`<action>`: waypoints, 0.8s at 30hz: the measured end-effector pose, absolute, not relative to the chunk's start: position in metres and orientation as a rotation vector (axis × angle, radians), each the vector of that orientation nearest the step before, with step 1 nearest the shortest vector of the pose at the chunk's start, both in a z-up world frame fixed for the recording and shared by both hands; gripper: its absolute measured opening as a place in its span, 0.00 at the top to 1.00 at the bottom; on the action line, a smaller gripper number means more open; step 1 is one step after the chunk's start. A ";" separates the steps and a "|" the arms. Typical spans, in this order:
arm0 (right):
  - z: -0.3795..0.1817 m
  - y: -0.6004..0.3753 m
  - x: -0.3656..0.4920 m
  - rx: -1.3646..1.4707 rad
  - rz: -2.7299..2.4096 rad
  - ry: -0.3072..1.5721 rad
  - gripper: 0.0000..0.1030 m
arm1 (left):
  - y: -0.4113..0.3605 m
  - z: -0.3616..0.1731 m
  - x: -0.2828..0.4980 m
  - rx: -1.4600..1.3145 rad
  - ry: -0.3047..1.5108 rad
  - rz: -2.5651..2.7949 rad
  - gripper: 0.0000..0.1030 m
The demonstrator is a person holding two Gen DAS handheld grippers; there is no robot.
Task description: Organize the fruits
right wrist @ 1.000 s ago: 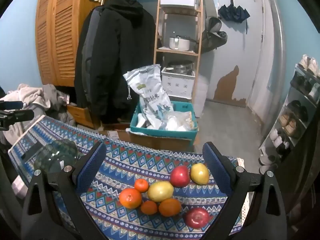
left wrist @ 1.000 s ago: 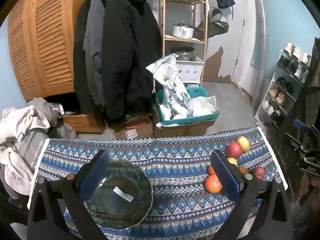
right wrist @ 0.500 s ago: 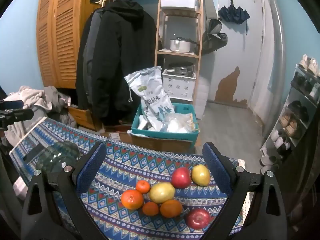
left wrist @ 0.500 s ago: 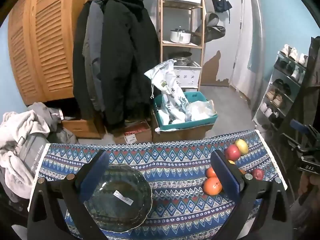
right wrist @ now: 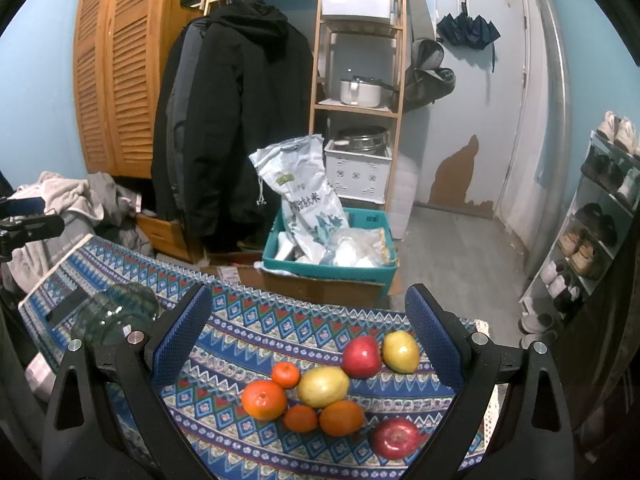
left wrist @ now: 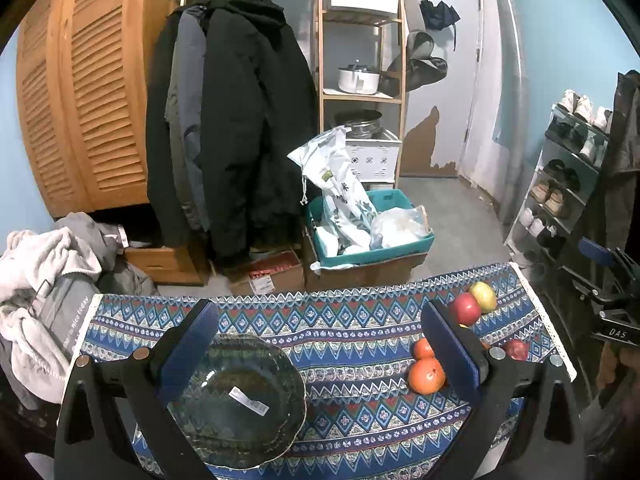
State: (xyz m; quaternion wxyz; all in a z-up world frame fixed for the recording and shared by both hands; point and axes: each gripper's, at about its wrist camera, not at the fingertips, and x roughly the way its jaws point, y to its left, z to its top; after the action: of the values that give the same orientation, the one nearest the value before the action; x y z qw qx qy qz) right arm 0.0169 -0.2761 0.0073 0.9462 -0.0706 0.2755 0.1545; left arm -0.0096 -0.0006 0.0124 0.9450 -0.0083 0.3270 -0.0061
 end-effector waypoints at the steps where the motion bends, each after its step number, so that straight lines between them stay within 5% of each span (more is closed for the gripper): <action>1: 0.007 -0.276 0.017 -0.143 0.314 0.560 0.08 | -0.001 0.013 -0.010 -0.018 0.665 -0.013 0.01; 24: 0.011 -0.276 0.016 -0.142 0.315 0.555 0.08 | -0.001 0.014 -0.012 -0.019 0.664 -0.015 0.01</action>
State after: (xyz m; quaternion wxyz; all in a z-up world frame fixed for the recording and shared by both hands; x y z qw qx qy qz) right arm 0.0164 -0.2762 0.0111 0.9470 -0.0697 0.2728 0.1546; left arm -0.0117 -0.0013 0.0135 0.9453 -0.0095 0.3259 -0.0076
